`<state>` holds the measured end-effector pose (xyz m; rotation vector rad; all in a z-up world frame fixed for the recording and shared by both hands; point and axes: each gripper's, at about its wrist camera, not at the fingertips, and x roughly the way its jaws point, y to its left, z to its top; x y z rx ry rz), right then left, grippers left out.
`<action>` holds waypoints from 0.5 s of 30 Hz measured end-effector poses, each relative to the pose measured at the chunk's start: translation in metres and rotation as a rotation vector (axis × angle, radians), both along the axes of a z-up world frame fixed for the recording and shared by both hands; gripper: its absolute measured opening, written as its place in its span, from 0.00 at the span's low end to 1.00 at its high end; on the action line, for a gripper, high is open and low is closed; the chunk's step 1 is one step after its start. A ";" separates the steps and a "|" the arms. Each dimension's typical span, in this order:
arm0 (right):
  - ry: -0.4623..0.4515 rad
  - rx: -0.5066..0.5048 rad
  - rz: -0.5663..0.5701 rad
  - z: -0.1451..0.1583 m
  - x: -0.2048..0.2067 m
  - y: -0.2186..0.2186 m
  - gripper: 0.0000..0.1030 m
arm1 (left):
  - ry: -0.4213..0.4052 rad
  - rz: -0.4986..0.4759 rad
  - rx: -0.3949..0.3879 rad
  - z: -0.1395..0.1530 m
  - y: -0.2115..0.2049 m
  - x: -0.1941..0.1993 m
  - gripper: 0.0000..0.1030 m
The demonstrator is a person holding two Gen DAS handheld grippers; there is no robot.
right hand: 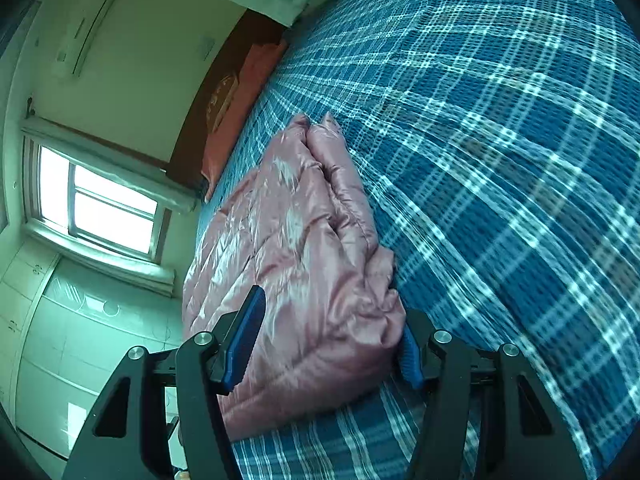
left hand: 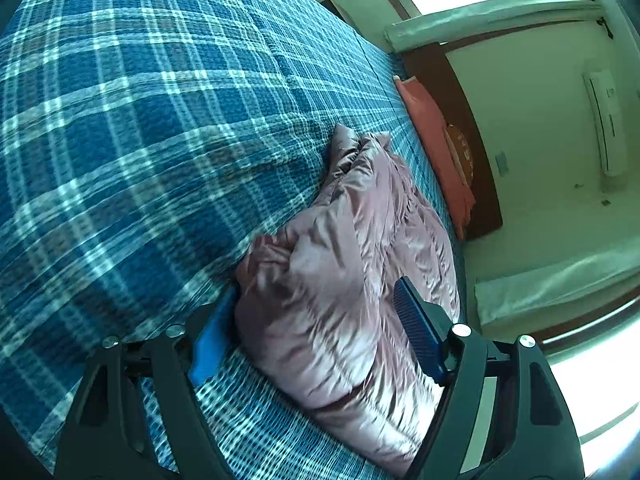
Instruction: Fold large clothes
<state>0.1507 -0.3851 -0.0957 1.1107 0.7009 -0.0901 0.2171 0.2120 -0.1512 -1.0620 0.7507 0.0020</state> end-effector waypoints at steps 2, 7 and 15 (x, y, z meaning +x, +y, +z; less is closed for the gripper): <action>0.006 0.012 -0.015 -0.003 0.005 -0.001 0.33 | 0.042 0.005 -0.002 -0.005 0.000 0.006 0.33; -0.027 0.075 -0.017 -0.011 0.010 -0.001 0.17 | 0.027 -0.016 0.036 0.000 -0.003 0.018 0.17; -0.036 0.016 0.007 0.000 -0.008 0.002 0.14 | 0.036 -0.040 0.111 0.015 -0.008 0.014 0.13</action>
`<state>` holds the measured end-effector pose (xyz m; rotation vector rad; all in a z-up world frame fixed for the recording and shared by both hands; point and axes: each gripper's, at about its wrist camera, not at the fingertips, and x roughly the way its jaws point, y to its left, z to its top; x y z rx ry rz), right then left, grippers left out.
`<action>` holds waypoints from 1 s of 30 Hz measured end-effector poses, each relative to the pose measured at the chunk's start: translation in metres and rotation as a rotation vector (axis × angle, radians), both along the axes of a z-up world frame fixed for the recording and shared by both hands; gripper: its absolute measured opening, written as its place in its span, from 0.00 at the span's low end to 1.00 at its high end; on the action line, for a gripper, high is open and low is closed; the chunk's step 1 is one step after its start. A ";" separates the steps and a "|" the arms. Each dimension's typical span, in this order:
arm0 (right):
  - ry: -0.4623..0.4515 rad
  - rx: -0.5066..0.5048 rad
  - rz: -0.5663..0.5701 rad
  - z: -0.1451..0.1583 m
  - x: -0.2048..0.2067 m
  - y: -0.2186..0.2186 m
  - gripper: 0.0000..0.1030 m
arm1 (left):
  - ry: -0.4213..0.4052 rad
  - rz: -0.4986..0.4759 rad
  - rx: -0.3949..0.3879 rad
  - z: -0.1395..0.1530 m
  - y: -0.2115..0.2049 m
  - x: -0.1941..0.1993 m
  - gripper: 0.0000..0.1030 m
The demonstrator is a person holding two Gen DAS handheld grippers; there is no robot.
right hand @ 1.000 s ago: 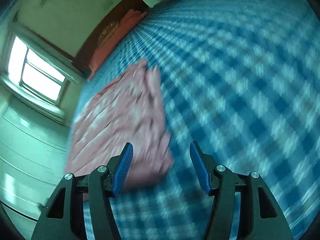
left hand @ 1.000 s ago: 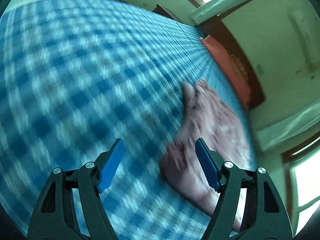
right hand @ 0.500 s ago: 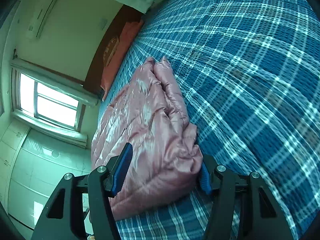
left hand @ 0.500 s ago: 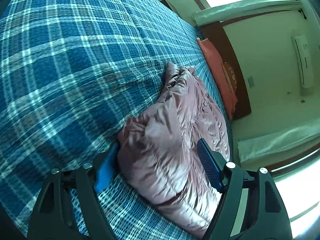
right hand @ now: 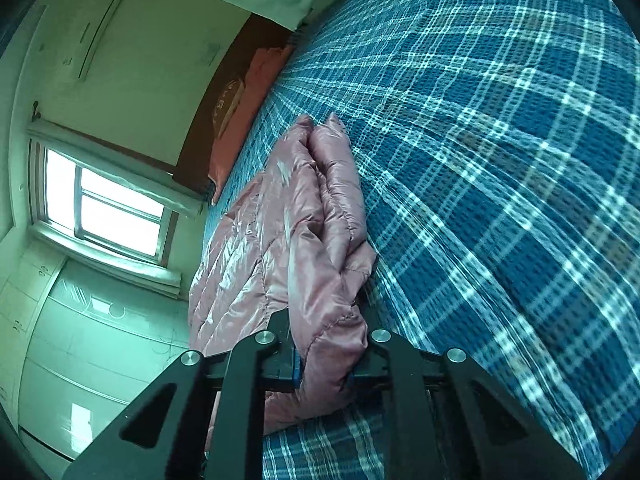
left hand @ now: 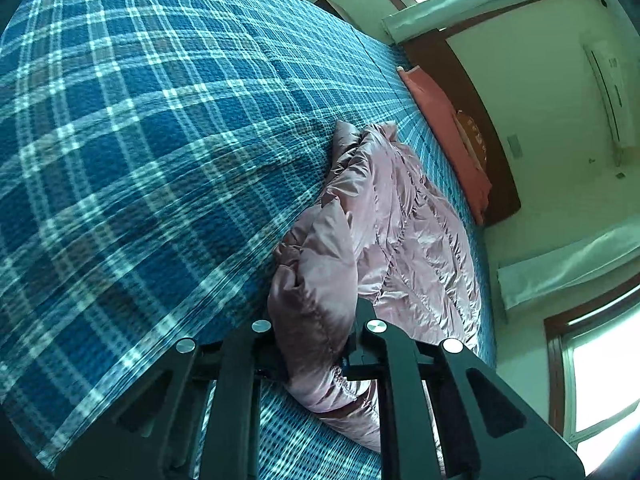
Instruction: Fold large clothes
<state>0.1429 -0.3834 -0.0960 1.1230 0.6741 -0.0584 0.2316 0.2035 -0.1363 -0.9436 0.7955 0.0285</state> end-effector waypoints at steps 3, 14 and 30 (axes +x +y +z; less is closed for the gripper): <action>0.003 -0.005 0.005 0.001 -0.010 -0.001 0.14 | 0.006 -0.008 0.008 0.001 0.005 -0.016 0.13; 0.020 -0.025 0.033 0.010 -0.032 0.002 0.14 | 0.023 -0.022 0.036 0.003 0.014 -0.061 0.13; 0.035 -0.010 0.078 0.007 -0.084 0.001 0.14 | 0.029 -0.040 0.028 0.004 0.035 -0.138 0.13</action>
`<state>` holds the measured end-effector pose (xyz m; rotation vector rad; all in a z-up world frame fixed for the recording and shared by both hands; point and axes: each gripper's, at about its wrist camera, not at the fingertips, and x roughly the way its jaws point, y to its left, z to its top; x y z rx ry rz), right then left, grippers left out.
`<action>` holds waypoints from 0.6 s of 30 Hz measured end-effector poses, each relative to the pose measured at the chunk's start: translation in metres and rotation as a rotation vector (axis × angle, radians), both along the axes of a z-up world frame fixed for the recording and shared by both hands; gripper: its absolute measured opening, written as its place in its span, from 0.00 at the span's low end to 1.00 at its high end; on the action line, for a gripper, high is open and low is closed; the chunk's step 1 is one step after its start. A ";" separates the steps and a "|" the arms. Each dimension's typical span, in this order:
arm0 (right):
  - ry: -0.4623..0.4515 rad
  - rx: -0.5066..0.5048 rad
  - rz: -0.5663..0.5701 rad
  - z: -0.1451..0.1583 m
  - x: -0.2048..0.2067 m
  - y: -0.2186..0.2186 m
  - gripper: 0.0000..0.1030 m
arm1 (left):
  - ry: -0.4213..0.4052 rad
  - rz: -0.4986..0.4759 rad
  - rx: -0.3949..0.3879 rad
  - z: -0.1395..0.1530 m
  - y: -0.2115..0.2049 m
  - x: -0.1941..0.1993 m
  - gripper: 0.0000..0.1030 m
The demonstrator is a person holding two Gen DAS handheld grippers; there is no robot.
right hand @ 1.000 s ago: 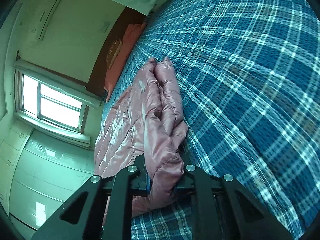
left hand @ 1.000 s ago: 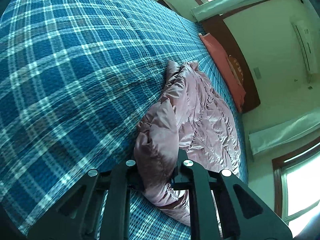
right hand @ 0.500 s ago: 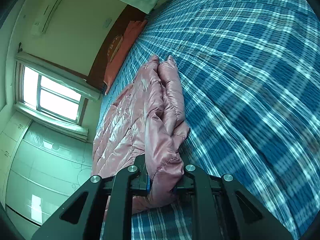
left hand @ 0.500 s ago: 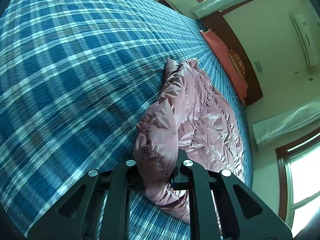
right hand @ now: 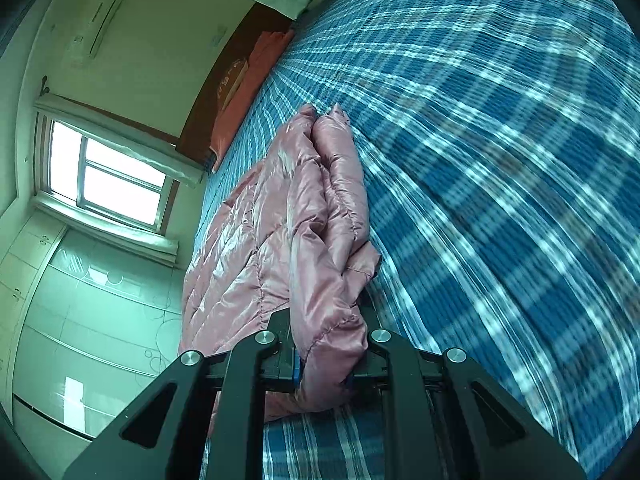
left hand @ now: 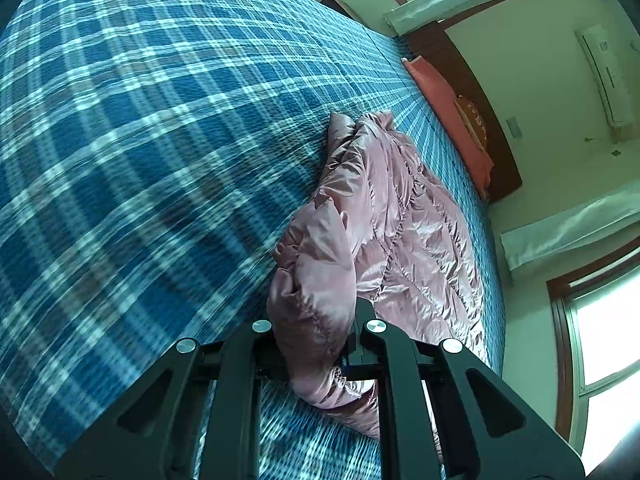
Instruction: Fold large clothes
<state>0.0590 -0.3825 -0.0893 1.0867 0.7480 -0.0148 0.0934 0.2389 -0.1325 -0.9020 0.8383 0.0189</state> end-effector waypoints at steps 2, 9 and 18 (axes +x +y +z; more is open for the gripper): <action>0.001 0.005 0.001 -0.001 -0.001 -0.001 0.14 | -0.001 -0.003 0.000 0.000 0.003 -0.003 0.13; -0.002 0.035 -0.006 -0.010 0.015 -0.011 0.19 | -0.015 -0.024 -0.010 -0.003 0.008 -0.001 0.18; 0.011 0.045 -0.075 -0.028 0.001 -0.040 0.34 | -0.008 0.035 0.035 -0.003 0.036 -0.019 0.37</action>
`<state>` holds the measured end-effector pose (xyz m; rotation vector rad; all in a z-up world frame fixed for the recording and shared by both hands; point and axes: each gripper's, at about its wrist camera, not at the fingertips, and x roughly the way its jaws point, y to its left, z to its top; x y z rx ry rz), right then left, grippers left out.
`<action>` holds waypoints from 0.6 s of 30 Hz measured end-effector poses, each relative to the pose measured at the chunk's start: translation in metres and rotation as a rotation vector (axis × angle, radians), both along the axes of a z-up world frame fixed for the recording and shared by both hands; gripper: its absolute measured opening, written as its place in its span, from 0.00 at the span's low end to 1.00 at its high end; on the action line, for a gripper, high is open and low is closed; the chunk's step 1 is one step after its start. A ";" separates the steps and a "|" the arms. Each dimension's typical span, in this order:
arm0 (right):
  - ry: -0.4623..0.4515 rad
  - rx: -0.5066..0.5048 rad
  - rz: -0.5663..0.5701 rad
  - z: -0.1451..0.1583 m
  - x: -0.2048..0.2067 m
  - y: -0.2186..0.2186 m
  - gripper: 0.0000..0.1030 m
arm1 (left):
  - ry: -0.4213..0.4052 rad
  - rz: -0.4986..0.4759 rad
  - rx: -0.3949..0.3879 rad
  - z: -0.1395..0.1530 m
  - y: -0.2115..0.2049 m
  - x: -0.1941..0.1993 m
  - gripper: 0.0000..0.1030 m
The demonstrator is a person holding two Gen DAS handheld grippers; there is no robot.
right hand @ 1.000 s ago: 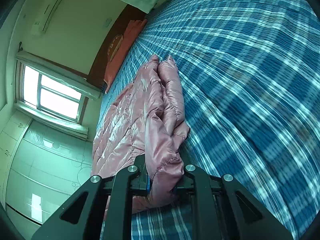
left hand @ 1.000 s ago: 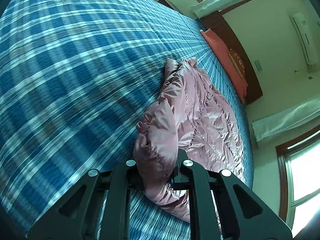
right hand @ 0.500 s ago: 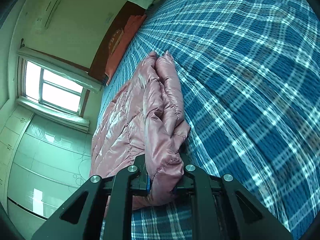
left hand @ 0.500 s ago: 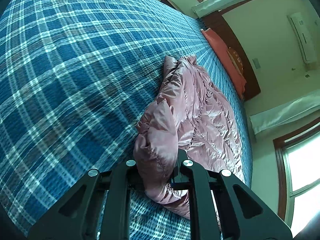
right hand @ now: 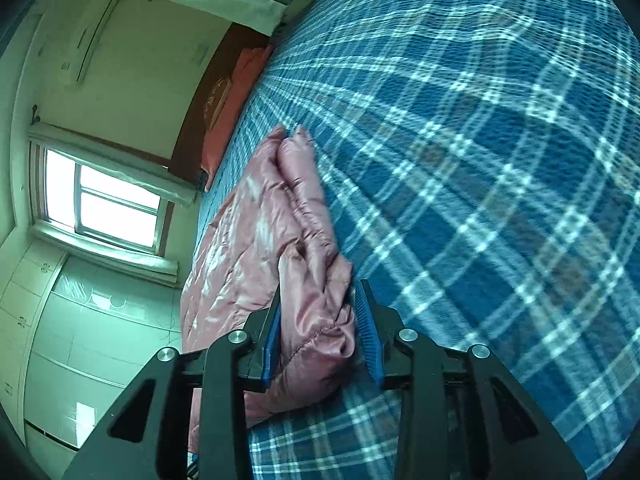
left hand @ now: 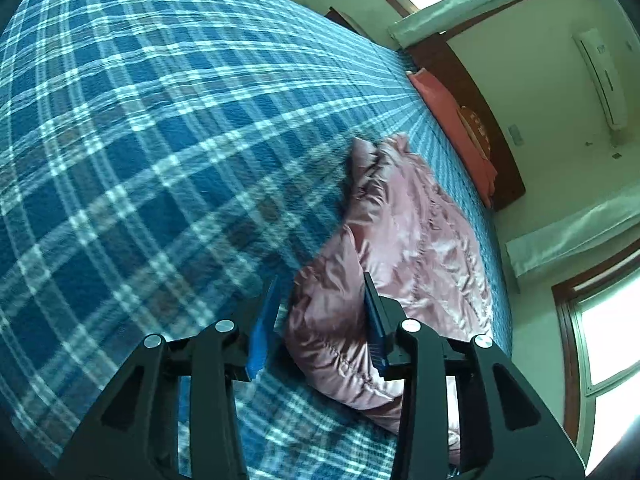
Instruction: Fold large clothes
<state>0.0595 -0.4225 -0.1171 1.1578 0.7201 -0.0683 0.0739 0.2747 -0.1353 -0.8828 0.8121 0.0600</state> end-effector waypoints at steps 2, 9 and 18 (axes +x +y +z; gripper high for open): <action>0.002 0.002 -0.003 -0.002 0.000 -0.005 0.34 | 0.011 0.011 -0.005 -0.003 0.008 -0.005 0.40; 0.036 -0.054 -0.027 0.005 -0.013 -0.022 0.34 | 0.040 -0.001 0.127 0.003 0.030 -0.015 0.42; 0.252 -0.529 0.001 0.054 0.004 -0.024 0.34 | 0.088 -0.037 0.706 0.061 0.011 -0.005 0.42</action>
